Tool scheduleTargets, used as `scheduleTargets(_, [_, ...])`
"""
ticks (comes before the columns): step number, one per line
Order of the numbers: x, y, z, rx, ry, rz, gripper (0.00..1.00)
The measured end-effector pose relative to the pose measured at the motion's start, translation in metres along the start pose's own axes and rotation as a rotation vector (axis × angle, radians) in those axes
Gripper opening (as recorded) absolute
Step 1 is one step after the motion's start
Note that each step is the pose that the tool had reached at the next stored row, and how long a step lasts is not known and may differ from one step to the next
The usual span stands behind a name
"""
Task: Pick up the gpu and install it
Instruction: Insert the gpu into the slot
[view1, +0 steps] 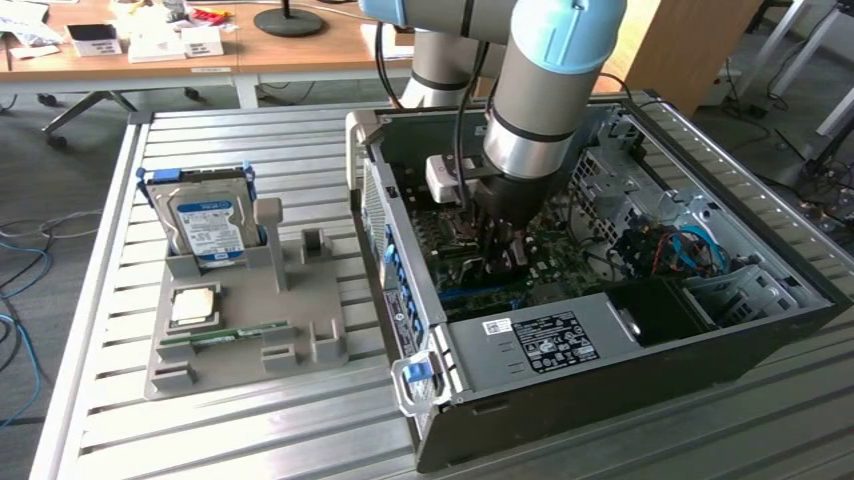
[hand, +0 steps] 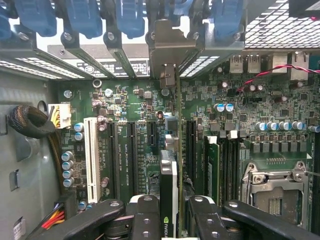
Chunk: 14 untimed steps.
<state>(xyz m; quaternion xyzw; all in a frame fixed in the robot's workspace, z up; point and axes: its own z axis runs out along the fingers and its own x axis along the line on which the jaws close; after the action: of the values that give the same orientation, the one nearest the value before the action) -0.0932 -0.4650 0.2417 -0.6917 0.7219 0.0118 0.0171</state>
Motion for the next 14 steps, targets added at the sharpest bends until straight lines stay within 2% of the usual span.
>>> scheduleTargets(14, [-0.0009, 0.0000, 0.0001, 0.0001, -0.0002, 0.000, 0.27])
